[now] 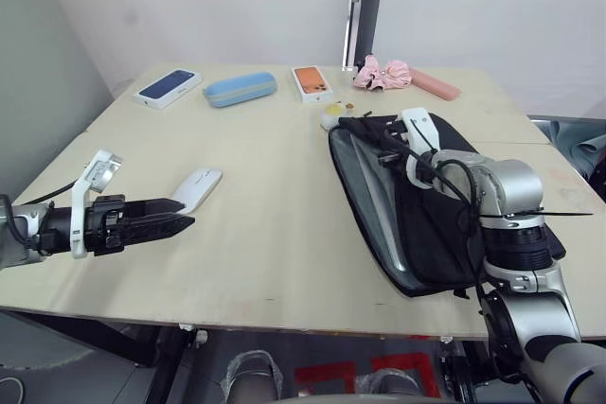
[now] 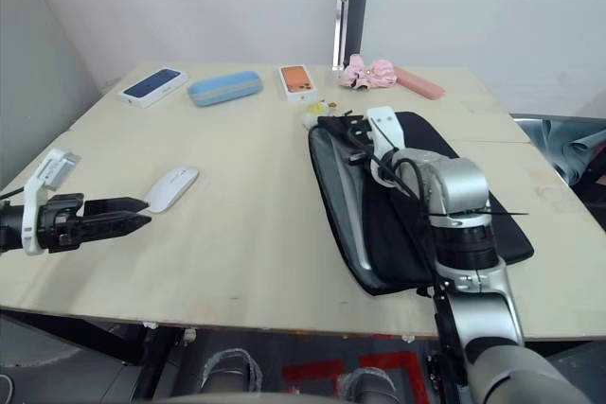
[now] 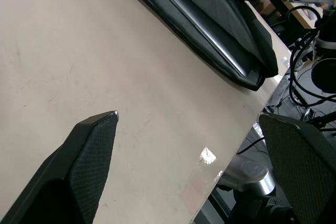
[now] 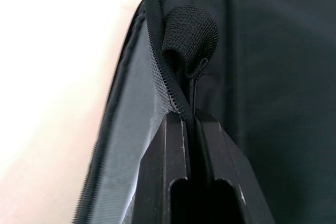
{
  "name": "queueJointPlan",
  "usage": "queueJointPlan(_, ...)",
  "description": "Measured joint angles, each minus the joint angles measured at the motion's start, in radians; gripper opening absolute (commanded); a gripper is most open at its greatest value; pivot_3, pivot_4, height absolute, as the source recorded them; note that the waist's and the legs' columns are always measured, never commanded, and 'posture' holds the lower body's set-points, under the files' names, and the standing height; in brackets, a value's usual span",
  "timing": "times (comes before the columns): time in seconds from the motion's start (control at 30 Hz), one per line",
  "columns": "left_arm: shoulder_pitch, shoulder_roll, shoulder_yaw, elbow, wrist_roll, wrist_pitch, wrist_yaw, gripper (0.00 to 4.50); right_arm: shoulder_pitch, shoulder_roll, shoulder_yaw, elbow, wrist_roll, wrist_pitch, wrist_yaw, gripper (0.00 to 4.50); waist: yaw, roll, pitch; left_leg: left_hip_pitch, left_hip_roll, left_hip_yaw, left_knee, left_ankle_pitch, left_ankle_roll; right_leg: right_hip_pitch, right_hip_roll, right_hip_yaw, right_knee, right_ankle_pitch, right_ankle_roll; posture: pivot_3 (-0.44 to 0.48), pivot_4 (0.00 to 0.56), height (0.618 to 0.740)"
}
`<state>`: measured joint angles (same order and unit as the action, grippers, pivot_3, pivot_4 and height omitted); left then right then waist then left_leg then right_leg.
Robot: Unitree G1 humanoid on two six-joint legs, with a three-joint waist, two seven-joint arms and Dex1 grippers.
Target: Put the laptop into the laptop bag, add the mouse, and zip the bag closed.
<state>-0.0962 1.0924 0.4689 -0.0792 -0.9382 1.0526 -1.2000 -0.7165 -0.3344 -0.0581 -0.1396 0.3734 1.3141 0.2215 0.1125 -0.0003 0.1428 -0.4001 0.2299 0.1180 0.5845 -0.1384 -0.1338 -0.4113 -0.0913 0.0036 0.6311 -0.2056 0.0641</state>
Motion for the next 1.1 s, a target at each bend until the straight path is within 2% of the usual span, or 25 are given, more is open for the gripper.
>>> queueJointPlan(0.07, -0.005, 0.0, 0.023, 0.014, -0.001, -0.003, -0.005, 4.46, 0.017, 0.017, 0.003, 0.014, 0.0, -0.014, -0.001, 0.0, -0.001, 0.0, 0.0, 0.0, 0.0, 0.0, 0.0, 0.0, 0.0, 0.0, 0.0, 0.0, 0.0, 0.0, 0.0, 0.0, 0.15, 0.74)
queueJointPlan(0.13, -0.011, 0.002, 0.041, 0.029, -0.001, -0.006, -0.012, 4.5, 0.027, 0.033, 0.005, 0.014, 0.001, -0.03, 0.0, 0.79, -0.002, 0.0, 0.0, 0.0, 0.0, 0.0, -0.001, 0.0, 0.0, 0.0, 0.0, 0.0, -0.001, 0.0, -0.001, 0.0, 0.15, 0.74)
queueJointPlan(0.17, -0.016, 0.004, 0.043, 0.033, -0.001, -0.009, -0.013, 4.5, 0.034, 0.042, 0.0, 0.015, 0.003, -0.033, 0.001, 0.98, -0.003, 0.0, 0.0, 0.0, 0.0, 0.0, -0.001, 0.0, 0.0, 0.0, 0.0, 0.0, 0.0, -0.001, -0.001, 0.0, 0.15, 0.74)
queueJointPlan(0.27, -0.02, 0.007, 0.063, 0.049, 0.001, -0.018, -0.014, 4.5, 0.061, 0.067, -0.025, 0.027, 0.025, -0.037, 0.015, 2.08, -0.008, 0.0, 0.0, 0.0, 0.0, 0.0, -0.001, 0.0, 0.0, -0.001, 0.0, 0.0, 0.0, -0.001, -0.001, 0.0, 0.15, 0.74)
queueJointPlan(0.33, -0.022, 0.012, 0.063, 0.051, 0.005, -0.025, -0.015, 4.5, 0.06, 0.062, -0.042, 0.028, 0.037, -0.037, 0.03, 2.6, -0.009, 0.0, 0.0, 0.0, 0.0, 0.0, -0.001, 0.0, 0.0, 0.0, 0.0, 0.0, 0.0, -0.001, -0.001, 0.0, 0.15, 0.74)
queueJointPlan(0.5, -0.008, 0.038, 0.087, 0.093, 0.038, -0.077, -0.058, 4.5, 0.056, -0.077, -0.104, 0.007, 0.122, -0.002, 0.149, 4.44, -0.008, 0.0, 0.0, 0.0, 0.0, 0.0, -0.003, 0.0, 0.0, -0.001, 0.0, 0.0, -0.002, -0.001, -0.001, 0.0, 0.15, 0.74)
queueJointPlan(0.67, 0.066, 0.065, 0.134, 0.137, 0.102, -0.157, -0.133, 4.5, 0.129, -0.342, -0.167, -0.195, 0.303, 0.014, 0.408, 4.48, -0.006, 0.0, 0.0, 0.001, 0.001, 0.001, -0.008, 0.0, 0.001, 0.0, 0.002, -0.001, -0.006, -0.002, -0.002, 0.0, 0.15, 0.74)
queueJointPlan(0.77, 0.101, 0.076, 0.157, 0.189, 0.148, -0.215, -0.174, 4.5, 0.266, -0.486, -0.222, -0.267, 0.368, -0.053, 0.567, 4.48, -0.005, 0.0, 0.0, 0.001, 0.002, 0.001, -0.009, -0.002, 0.004, 0.0, 0.002, -0.001, -0.007, -0.002, -0.003, 0.0, 0.15, 0.74)
queueJointPlan(0.87, 0.15, 0.088, 0.192, 0.266, 0.201, -0.287, -0.22, 4.5, 0.45, -0.612, -0.334, -0.263, 0.35, -0.202, 0.713, 4.48, -0.005, -0.001, 0.0, 0.001, 0.002, 0.002, -0.008, -0.003, 0.007, 0.0, 0.001, 0.0, -0.007, -0.002, -0.003, 0.0, 0.15, 0.74)
queueJointPlan(0.97, 0.168, 0.109, 0.223, 0.356, 0.247, -0.347, -0.252, 4.5, 0.629, -0.668, -0.463, -0.244, 0.284, -0.379, 0.825, 4.48, -0.006, -0.002, -0.001, 0.001, 0.002, 0.003, -0.008, -0.003, 0.008, 0.0, 0.001, 0.0, -0.007, -0.003, -0.004, 0.0, 0.15, 0.74)
queueJointPlan(1.1, 0.198, 0.139, 0.254, 0.455, 0.29, -0.384, -0.283, 4.5, 0.793, -0.668, -0.593, -0.138, 0.231, -0.52, 0.906, 4.48, -0.01, -0.002, -0.002, 0.002, 0.001, 0.006, -0.007, -0.004, 0.01, 0.0, 0.0, 0.002, -0.007, -0.003, -0.004, 0.0, 0.15, 0.74)
